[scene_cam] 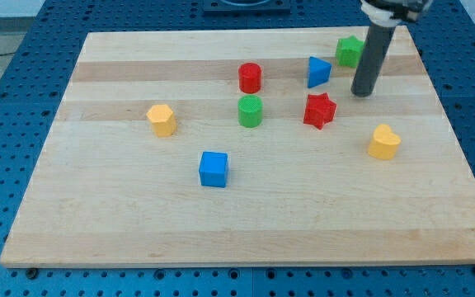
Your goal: Make a vertical line with blue triangle and red star
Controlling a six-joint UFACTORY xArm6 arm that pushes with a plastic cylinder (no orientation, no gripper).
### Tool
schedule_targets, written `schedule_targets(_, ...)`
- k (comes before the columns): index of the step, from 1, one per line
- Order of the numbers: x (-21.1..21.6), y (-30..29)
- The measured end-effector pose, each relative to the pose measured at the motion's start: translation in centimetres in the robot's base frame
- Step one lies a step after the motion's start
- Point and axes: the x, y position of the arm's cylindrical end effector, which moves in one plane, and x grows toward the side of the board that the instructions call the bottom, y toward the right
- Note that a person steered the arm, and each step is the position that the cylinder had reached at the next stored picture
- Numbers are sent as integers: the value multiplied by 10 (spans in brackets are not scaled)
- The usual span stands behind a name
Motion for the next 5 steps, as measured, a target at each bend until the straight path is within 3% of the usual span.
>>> schedule_targets(2, -47, -16)
schedule_targets(5, -61, -57)
